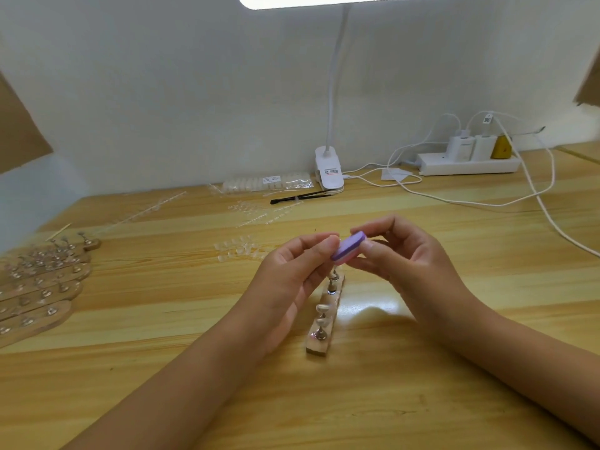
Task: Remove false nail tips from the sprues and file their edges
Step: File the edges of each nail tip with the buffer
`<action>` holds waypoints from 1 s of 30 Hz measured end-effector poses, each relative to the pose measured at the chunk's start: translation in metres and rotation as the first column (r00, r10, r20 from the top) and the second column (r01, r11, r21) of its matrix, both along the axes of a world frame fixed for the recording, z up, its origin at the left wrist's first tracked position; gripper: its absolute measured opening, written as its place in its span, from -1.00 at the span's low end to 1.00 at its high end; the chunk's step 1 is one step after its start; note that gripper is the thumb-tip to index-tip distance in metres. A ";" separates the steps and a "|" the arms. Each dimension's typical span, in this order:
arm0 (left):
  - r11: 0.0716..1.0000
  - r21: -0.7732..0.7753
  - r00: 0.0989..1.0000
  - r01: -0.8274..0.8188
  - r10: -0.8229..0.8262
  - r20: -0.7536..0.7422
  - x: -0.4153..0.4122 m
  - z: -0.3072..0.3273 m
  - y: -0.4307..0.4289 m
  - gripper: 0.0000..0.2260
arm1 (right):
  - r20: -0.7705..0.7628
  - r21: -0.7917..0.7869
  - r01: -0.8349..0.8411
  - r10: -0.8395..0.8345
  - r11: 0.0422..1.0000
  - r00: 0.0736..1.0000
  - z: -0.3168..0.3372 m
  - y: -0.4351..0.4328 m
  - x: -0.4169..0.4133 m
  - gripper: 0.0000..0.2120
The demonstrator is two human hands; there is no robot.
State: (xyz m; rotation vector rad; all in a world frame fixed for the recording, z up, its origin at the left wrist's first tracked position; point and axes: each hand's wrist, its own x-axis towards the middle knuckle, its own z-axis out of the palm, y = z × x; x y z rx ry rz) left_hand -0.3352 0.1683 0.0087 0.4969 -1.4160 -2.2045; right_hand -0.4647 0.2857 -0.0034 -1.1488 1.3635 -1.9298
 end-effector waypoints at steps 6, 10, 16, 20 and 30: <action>0.995 -0.076 0.997 0.070 -0.068 0.025 0.002 0.003 0.003 -0.82 | 0.030 -0.065 0.072 -0.070 0.995 0.997 -0.001 0.001 -0.001 -0.77; 0.971 -0.232 0.996 0.066 -0.050 0.074 0.004 0.003 0.003 -0.83 | 0.018 -0.079 0.098 -0.097 0.992 0.995 0.000 0.000 -0.002 -0.86; 0.977 -0.209 0.999 0.037 -0.031 0.031 0.002 0.004 0.004 -0.77 | -0.033 -0.096 0.095 -0.098 0.991 0.995 0.006 0.005 -0.003 -0.83; 0.989 -0.133 0.998 0.066 -0.068 -0.007 0.001 0.001 0.003 -0.74 | -0.068 -0.064 0.015 -0.020 0.998 0.997 0.003 0.004 0.001 -0.83; 0.980 -0.176 0.996 0.089 -0.086 0.022 0.004 0.001 -0.002 -0.88 | -0.031 -0.086 0.029 -0.031 0.996 0.999 0.006 0.005 0.003 -0.75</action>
